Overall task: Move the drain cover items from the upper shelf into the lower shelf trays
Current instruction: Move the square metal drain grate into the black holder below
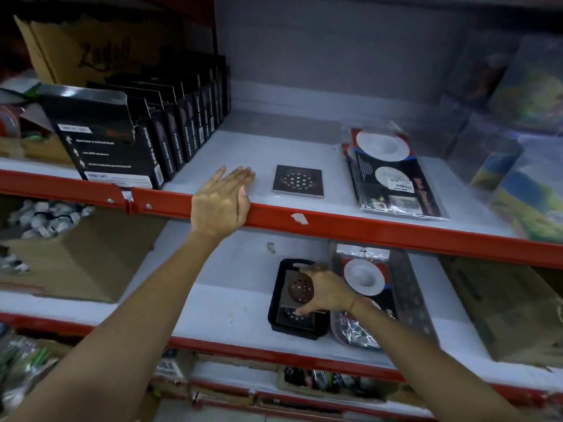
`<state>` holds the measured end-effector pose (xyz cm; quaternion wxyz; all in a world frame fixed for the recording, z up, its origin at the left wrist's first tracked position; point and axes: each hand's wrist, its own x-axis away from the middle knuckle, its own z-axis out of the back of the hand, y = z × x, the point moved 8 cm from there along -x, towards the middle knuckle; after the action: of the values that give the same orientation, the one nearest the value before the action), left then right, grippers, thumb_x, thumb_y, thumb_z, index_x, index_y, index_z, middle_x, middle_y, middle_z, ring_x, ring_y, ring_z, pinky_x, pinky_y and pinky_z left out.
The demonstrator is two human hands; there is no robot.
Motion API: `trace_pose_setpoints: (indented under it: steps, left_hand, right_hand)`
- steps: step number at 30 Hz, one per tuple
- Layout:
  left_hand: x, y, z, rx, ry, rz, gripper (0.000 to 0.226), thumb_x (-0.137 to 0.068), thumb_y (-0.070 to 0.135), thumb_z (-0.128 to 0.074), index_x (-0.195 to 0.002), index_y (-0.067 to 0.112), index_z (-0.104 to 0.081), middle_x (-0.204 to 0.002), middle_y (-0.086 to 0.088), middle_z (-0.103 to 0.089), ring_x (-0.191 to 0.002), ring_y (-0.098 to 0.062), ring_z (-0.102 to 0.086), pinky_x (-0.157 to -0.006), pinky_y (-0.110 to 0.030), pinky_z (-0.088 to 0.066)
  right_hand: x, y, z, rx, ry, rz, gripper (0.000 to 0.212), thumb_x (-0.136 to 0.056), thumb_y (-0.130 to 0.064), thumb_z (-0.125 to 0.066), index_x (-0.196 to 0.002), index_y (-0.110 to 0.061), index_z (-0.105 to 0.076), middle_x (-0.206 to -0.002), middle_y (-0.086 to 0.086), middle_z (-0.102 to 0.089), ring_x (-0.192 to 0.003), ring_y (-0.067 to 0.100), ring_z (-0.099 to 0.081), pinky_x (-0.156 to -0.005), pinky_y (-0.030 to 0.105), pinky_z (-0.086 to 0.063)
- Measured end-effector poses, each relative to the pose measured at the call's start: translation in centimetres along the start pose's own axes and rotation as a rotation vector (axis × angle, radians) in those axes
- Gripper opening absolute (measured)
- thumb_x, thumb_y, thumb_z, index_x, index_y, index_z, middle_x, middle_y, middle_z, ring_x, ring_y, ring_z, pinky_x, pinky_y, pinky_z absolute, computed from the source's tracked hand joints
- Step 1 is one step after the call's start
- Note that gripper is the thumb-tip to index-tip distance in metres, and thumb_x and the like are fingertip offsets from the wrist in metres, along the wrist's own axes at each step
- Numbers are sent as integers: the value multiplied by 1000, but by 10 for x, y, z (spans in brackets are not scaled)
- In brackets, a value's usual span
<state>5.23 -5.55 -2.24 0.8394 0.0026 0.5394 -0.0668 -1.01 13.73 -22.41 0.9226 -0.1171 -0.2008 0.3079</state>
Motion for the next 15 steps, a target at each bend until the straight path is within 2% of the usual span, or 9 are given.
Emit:
trace_pose_setpoints:
  steps: [4, 11, 15]
  left_hand:
    - [3, -1, -2, -10, 59, -54, 44, -97, 13, -31, -112, 5, -72, -113, -9, -73, -108, -21, -69, -100, -40, -51]
    - [7, -1, -6, -21, 101, -91, 47, -97, 15, -28, -113, 5, -71, -114, -8, -73, -111, -20, -67, -103, -39, -48]
    - [7, -2, -6, -14, 95, -84, 47, -97, 15, -28, -113, 6, -71, -114, -7, -73, -112, -20, -67, -104, -39, -47]
  right_hand:
    - [-32, 20, -36, 42, -84, -66, 117, -55, -55, -82, -149, -14, -24, -153, 9, -33, -138, 26, -33, -112, 37, -34]
    - [-54, 32, -62, 144, -150, -56, 118, -57, -56, -81, -150, -16, -21, -156, 13, -24, -139, 29, -33, -111, 38, -36]
    - [-53, 26, -63, 196, -159, -31, 110, -59, -55, -81, -147, -13, -28, -144, 13, -39, -126, 31, -46, -100, 40, -46]
